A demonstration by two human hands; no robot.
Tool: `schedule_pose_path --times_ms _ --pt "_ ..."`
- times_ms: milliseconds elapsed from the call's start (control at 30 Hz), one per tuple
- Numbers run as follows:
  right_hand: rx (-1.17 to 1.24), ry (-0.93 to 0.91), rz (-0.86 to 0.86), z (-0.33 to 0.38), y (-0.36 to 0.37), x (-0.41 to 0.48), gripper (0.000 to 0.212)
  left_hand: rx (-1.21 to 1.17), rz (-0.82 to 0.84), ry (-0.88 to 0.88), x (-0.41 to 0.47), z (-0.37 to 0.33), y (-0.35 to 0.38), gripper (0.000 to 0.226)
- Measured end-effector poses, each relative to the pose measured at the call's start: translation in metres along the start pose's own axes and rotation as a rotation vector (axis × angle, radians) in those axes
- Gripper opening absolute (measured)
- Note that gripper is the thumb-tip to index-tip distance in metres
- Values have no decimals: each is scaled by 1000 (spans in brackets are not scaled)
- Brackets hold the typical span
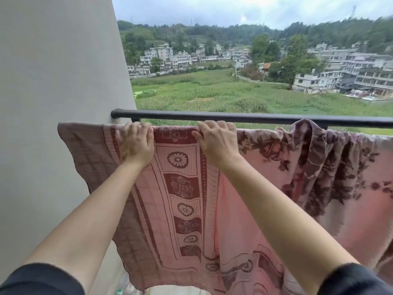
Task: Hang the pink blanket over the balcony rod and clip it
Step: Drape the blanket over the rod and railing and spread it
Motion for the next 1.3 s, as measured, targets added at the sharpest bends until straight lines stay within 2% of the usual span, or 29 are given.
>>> schedule_pose_path --times_ms 167,233,333,433,467,533,633,700,867,900,967,1033,1067,1133,1200,1300 --pt "-64 -39 -283 -18 2 -11 35 -52 -57 111 1 8 7 42" --pt "-55 -11 -326 -13 7 -15 35 -72 -80 121 3 11 11 41" --pt "-48 -16 -236 -10 10 -17 47 -122 -115 59 3 9 14 36" --pt "-43 160 -209 -37 -3 -26 55 -167 -139 -6 2 -8 13 33" --pt "-87 233 -212 -52 -7 -32 56 -198 -158 40 0 -20 12 32" --pt "-185 319 -162 -79 -16 -46 58 -274 -197 249 -7 -56 11 34" --pt "-270 310 -75 -108 -28 -67 55 -323 -130 493 -26 -110 16 39" --pt "-312 385 -52 -127 -41 -78 59 -313 -87 509 -35 -126 20 41" --pt "-342 665 -17 -134 -51 -81 59 -293 -151 503 -33 -120 32 39" --pt "-317 659 -41 -122 -49 -75 57 -307 -149 491 -33 -121 31 39" --pt "-231 486 -59 -94 -39 -62 56 -340 -135 463 -35 -124 28 39" --pt "-147 275 16 -72 -26 -56 53 -352 -124 451 -36 -125 27 40" --pt "-126 232 42 -70 -22 -56 50 -342 -119 454 -36 -124 28 41" --pt "-113 249 -2 -86 -30 -61 40 -305 -110 466 -34 -120 28 42" --pt "-144 372 -72 -121 -46 -80 33 -269 -102 463 -32 -113 28 43" --pt "-224 535 -50 -167 -79 -112 34 -245 -121 485 -32 -109 28 39"
Point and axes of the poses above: each hand's wrist, its own x-axis towards the middle knuckle, its own y-axis out of the palm, z = x × y, the point moved 1 cm from there along x, towards the middle knuckle, and after that the axes turned 6 degrees about -y, right-handed, at the moved point
